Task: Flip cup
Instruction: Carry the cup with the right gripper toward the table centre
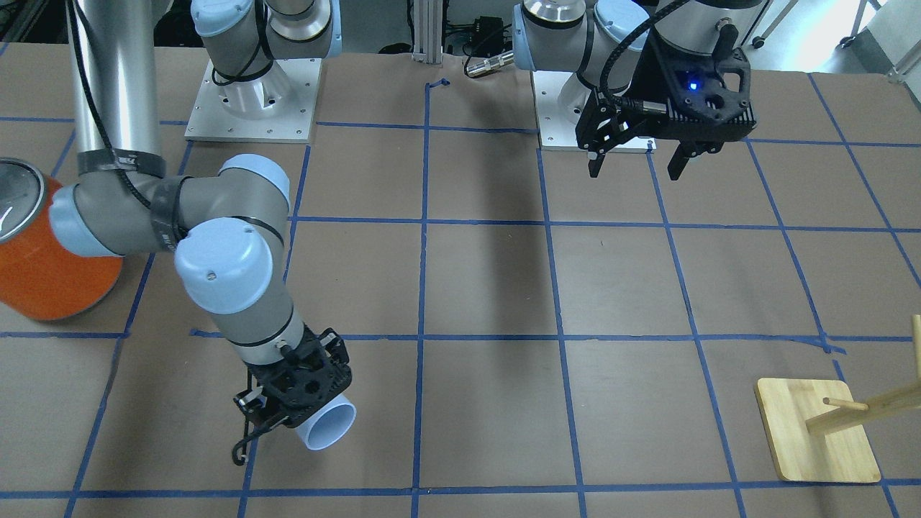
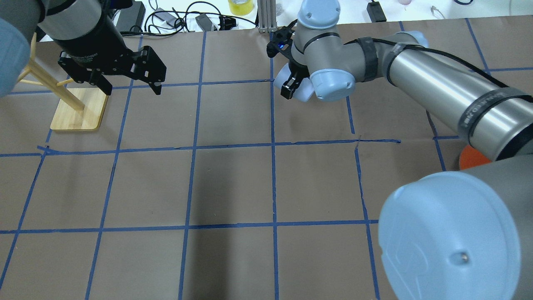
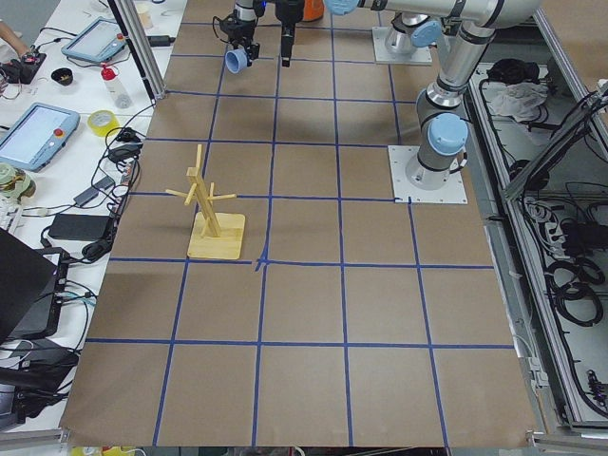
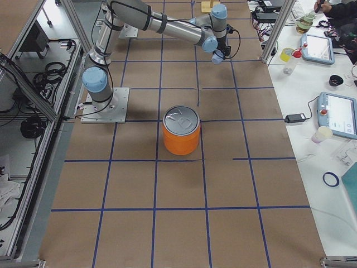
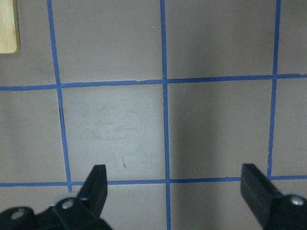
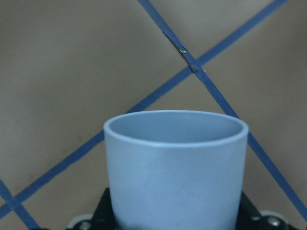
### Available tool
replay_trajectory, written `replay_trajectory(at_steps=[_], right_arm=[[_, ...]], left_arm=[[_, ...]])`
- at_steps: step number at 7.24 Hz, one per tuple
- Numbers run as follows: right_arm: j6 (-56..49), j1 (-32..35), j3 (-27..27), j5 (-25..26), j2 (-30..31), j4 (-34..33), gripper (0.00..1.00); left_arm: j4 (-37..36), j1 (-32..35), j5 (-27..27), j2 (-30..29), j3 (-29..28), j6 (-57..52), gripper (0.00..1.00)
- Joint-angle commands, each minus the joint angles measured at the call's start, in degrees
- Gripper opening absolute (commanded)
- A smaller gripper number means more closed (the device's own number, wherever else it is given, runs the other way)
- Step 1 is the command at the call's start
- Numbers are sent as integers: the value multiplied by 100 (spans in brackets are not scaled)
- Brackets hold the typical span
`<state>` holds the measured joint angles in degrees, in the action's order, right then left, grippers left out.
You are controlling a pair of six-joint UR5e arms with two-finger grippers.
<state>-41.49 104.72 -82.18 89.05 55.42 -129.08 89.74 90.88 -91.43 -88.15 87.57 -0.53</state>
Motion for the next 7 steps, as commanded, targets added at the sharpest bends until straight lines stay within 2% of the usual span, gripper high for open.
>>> replay_trajectory(at_steps=[1,3,7], right_arm=[[-533,766,238,761,-329,-3,2],[-729,1128,229,904,-365,-20,2],[-1518,1341,107,642,-427,-29,3]], left_arm=[[0,0,2,0,6,0,100],[0,0,2,0,6,0,100],[0,0,2,0,6,0,100]])
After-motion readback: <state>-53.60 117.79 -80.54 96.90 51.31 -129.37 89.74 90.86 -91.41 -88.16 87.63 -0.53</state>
